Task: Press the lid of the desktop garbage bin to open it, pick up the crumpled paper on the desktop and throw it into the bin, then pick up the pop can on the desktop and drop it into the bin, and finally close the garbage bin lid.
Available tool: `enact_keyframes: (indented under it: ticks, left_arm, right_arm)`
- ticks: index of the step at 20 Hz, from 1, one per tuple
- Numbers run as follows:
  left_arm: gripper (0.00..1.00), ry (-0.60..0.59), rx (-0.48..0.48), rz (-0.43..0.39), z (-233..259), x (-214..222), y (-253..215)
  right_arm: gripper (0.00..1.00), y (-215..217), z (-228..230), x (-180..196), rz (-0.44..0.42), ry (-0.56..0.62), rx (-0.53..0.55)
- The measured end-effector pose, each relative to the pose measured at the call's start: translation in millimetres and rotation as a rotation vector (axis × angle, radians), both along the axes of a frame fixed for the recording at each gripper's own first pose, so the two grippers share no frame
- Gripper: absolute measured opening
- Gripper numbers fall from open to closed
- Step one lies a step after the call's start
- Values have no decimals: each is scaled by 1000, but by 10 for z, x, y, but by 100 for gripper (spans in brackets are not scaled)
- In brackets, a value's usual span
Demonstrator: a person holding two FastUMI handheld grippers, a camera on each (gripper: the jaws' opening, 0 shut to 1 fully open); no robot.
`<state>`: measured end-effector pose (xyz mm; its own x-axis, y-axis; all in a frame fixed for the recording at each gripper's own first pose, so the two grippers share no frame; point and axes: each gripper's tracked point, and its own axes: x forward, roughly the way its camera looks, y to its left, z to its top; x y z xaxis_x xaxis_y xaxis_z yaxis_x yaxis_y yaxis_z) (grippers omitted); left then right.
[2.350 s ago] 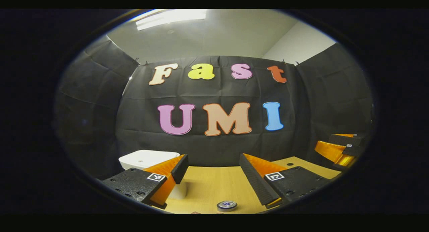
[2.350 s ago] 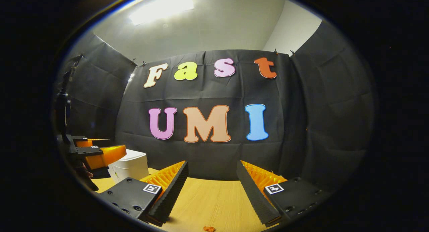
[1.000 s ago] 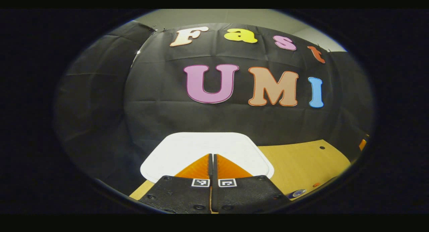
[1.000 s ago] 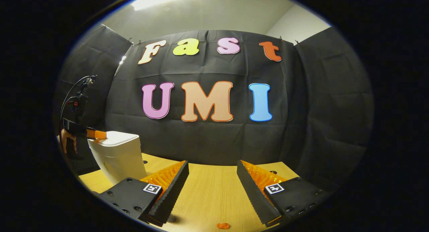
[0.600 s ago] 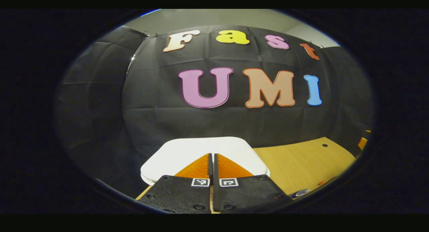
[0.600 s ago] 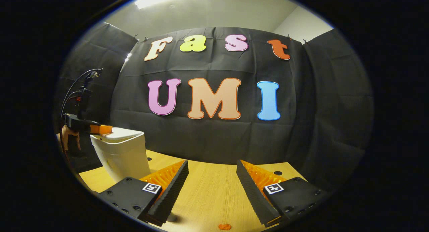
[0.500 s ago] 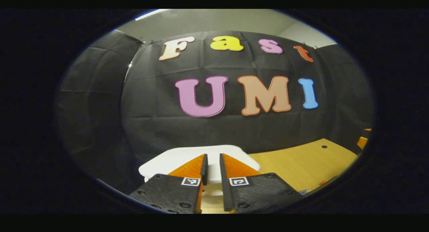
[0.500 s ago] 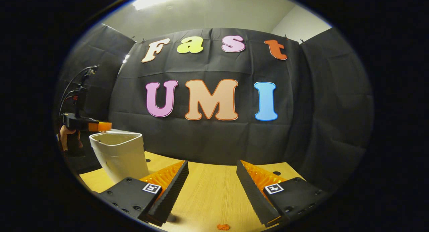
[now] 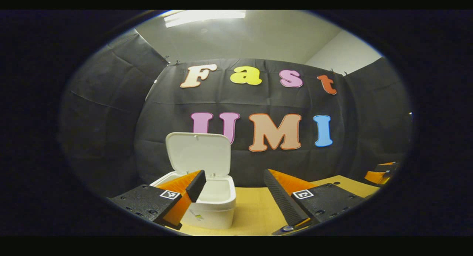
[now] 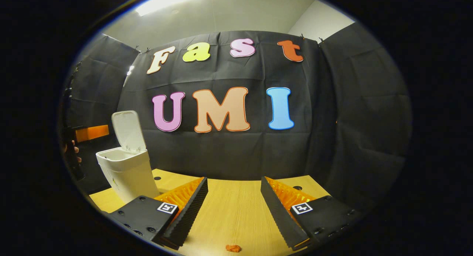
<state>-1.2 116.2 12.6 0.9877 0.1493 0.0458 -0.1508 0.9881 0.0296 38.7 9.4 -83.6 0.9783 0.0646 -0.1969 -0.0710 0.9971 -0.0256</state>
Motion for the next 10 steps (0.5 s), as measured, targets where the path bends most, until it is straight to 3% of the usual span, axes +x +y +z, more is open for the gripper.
enact_keyframes:
  ticks: [5,10]
  left_arm:
    - [93,68,-71,-35,-383,-282,-655]
    - [93,116,-72,-28,-526,-442,-874]
  right_arm:
    - [96,-119,-795,-137,65,177,-26]
    - [96,-178,-1917,-359,123,499,-49]
